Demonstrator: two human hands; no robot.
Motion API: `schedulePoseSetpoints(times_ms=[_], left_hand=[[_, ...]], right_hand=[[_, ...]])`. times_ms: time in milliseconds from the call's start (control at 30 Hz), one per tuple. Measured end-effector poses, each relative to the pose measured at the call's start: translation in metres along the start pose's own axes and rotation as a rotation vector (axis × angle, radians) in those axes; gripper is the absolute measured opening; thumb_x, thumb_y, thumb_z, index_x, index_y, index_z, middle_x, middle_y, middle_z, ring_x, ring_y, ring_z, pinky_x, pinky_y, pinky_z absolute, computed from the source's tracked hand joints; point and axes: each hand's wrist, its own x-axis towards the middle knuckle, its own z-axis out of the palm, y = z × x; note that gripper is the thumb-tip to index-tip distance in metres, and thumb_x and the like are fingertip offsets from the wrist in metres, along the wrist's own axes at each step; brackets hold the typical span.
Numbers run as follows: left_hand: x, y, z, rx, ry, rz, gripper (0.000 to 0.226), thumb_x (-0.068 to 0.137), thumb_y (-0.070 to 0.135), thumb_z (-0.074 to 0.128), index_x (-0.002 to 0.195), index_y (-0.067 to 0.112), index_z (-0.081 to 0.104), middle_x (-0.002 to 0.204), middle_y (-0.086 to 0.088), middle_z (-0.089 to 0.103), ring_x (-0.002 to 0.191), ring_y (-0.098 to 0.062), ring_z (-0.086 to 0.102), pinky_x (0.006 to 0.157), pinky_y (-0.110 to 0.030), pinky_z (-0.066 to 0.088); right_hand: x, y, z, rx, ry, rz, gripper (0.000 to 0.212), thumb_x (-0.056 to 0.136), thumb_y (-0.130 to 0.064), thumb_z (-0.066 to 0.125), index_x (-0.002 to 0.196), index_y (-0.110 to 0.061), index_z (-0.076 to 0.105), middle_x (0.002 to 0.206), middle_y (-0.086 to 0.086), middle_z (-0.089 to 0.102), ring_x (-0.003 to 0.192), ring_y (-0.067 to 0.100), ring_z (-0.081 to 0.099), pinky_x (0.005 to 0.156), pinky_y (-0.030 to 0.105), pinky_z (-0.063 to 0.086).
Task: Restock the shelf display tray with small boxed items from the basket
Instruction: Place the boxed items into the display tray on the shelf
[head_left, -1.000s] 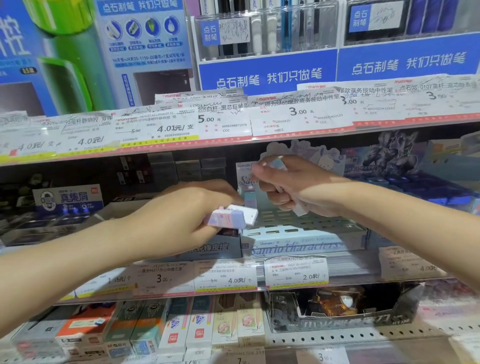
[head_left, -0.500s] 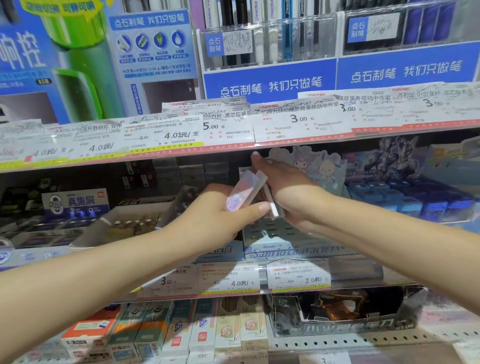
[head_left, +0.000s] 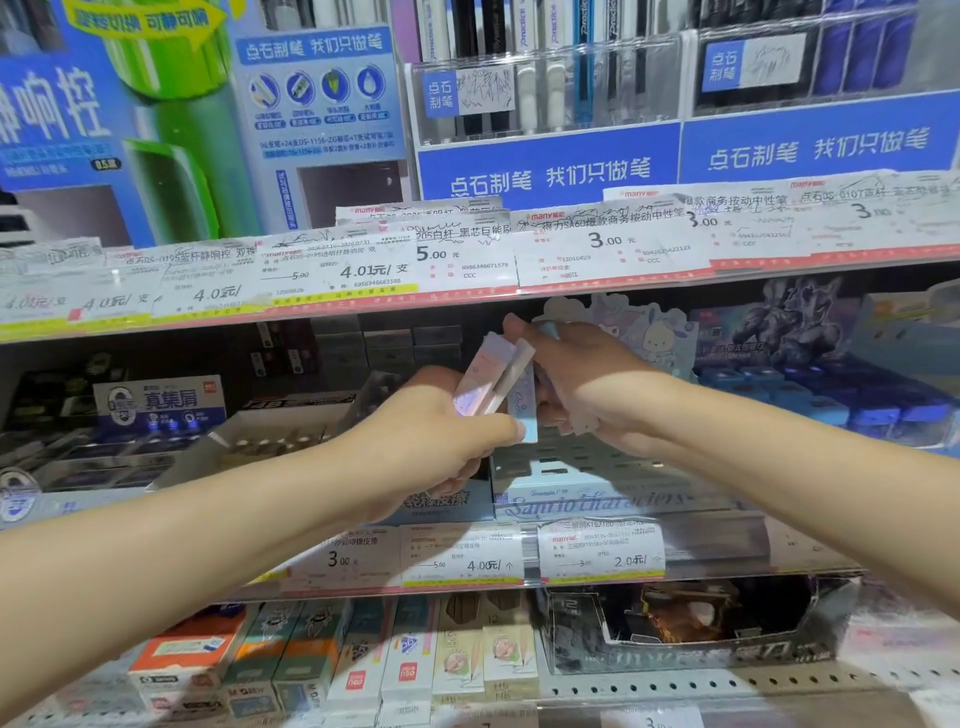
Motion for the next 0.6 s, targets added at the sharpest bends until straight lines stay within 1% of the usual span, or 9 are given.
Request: schedulePoseSetpoints(times_ms=[67,167,233,333,400,433,500,533,600], left_hand=[[0.0,-0.001,-0.003,0.004,-0.006,-0.034,0.05,0.081,0.025,0.067,0.04,0.016,0.038,0.035,0.004,0.034,0.038,-0.016,0.029,0.048,-0.026,0.027],[-0.001,0.0,-0.006,0.011,0.003,-0.055,0.052,0.082,0.025,0.066,0.041,0.016,0.036,0.033,0.005,0.032,0.035,-0.014,0.027,0.045,-0.022,0.028],[-0.002,0.003,-0.007,0.061,0.009,-0.012,0.052,0.084,0.023,0.064,0.042,0.016,0.035,0.032,0.006,0.032,0.033,-0.014,0.027,0.039,-0.017,0.027],[-0.001,0.004,-0.011,0.247,0.054,0.093,0.045,0.088,0.022,0.057,0.046,0.011,0.044,0.033,0.004,0.039,0.032,-0.012,0.031,0.035,-0.016,0.029],[-0.001,0.001,-0.016,0.458,0.082,0.256,0.032,0.086,0.02,0.053,0.059,0.004,0.054,0.047,-0.004,0.053,0.039,-0.016,0.037,0.041,-0.022,0.033],[-0.001,-0.001,-0.018,0.543,0.095,0.351,0.027,0.083,0.017,0.052,0.059,0.005,0.052,0.052,-0.005,0.055,0.042,-0.015,0.039,0.043,-0.023,0.033],[-0.004,-0.004,-0.024,0.722,0.08,0.49,0.031,0.081,0.01,0.051,0.052,0.016,0.043,0.054,0.002,0.049,0.046,-0.011,0.044,0.045,-0.02,0.031],[-0.004,-0.005,-0.026,0.825,0.049,0.534,0.029,0.081,0.01,0.05,0.054,0.018,0.045,0.061,0.003,0.052,0.048,-0.008,0.048,0.046,-0.021,0.034],[-0.005,-0.006,-0.03,1.014,-0.021,0.607,0.015,0.079,0.015,0.047,0.076,0.021,0.061,0.098,0.006,0.062,0.07,-0.012,0.062,0.059,-0.034,0.047]], right_hand=[[0.001,-0.001,-0.009,0.005,-0.061,-0.019,0.023,0.091,-0.032,0.051,0.08,-0.012,0.052,0.047,-0.004,0.041,0.033,0.006,0.033,0.035,0.014,0.024],[0.0,0.0,-0.018,-0.061,-0.112,-0.1,0.006,0.084,-0.013,0.062,0.089,-0.011,0.06,0.06,0.003,0.046,0.045,0.009,0.038,0.037,0.017,0.027],[0.001,0.001,-0.02,-0.095,-0.115,-0.124,0.025,0.08,-0.006,0.066,0.104,-0.009,0.059,0.055,-0.001,0.051,0.043,0.008,0.041,0.036,0.016,0.028],[0.002,0.003,-0.023,-0.181,-0.089,-0.213,0.025,0.081,-0.005,0.064,0.105,-0.013,0.058,0.043,-0.011,0.051,0.035,0.003,0.039,0.035,0.014,0.028],[0.003,0.004,-0.025,-0.276,-0.05,-0.293,0.023,0.082,-0.007,0.064,0.101,-0.019,0.058,0.049,-0.014,0.051,0.036,0.001,0.042,0.039,0.011,0.031],[0.003,0.005,-0.025,-0.352,-0.033,-0.336,0.024,0.081,-0.008,0.064,0.099,-0.021,0.057,0.057,-0.017,0.052,0.042,-0.003,0.047,0.044,0.007,0.032],[0.004,0.006,-0.024,-0.509,-0.019,-0.398,0.027,0.08,-0.009,0.065,0.099,-0.025,0.054,0.076,-0.023,0.05,0.061,-0.013,0.05,0.057,0.004,0.036],[0.003,0.007,-0.023,-0.567,-0.016,-0.412,0.028,0.079,-0.011,0.066,0.099,-0.027,0.054,0.083,-0.024,0.05,0.07,-0.012,0.05,0.063,0.001,0.035],[0.003,0.011,-0.021,-0.624,-0.012,-0.422,0.027,0.079,-0.015,0.067,0.1,-0.028,0.054,0.092,-0.016,0.056,0.08,0.0,0.052,0.068,-0.001,0.033]])
